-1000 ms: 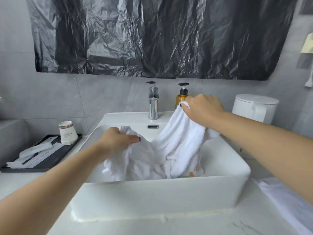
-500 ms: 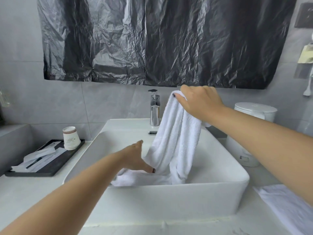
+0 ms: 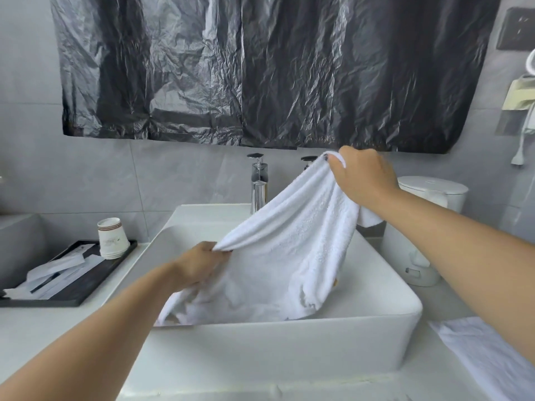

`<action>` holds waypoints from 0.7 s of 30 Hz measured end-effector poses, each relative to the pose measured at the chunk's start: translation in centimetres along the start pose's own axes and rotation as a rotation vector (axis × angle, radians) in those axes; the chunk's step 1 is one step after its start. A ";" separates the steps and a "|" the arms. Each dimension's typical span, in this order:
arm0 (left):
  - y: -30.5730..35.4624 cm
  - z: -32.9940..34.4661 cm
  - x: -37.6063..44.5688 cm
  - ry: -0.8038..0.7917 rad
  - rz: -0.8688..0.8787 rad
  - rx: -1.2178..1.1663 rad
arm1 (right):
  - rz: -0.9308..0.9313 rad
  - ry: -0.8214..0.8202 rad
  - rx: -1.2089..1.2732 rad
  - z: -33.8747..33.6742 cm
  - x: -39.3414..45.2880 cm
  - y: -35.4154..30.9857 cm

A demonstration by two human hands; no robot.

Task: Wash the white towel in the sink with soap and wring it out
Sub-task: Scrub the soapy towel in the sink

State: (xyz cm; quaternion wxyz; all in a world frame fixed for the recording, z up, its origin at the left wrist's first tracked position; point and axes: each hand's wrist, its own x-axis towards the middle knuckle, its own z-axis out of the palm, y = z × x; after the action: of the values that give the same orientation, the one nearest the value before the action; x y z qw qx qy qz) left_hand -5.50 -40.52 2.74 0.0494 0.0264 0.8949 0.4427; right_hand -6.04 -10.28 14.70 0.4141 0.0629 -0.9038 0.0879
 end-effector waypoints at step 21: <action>4.0 5.4 -5.8 -0.140 -0.179 -1.173 | 0.312 -0.305 0.696 5.3 -14.8 -14.7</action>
State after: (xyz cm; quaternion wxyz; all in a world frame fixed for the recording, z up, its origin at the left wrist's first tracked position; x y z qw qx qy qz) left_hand 0.91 -34.31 3.06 0.1517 -0.0518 0.4945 0.8543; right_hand 2.37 -25.12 1.64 0.2108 0.0738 -0.8698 0.4399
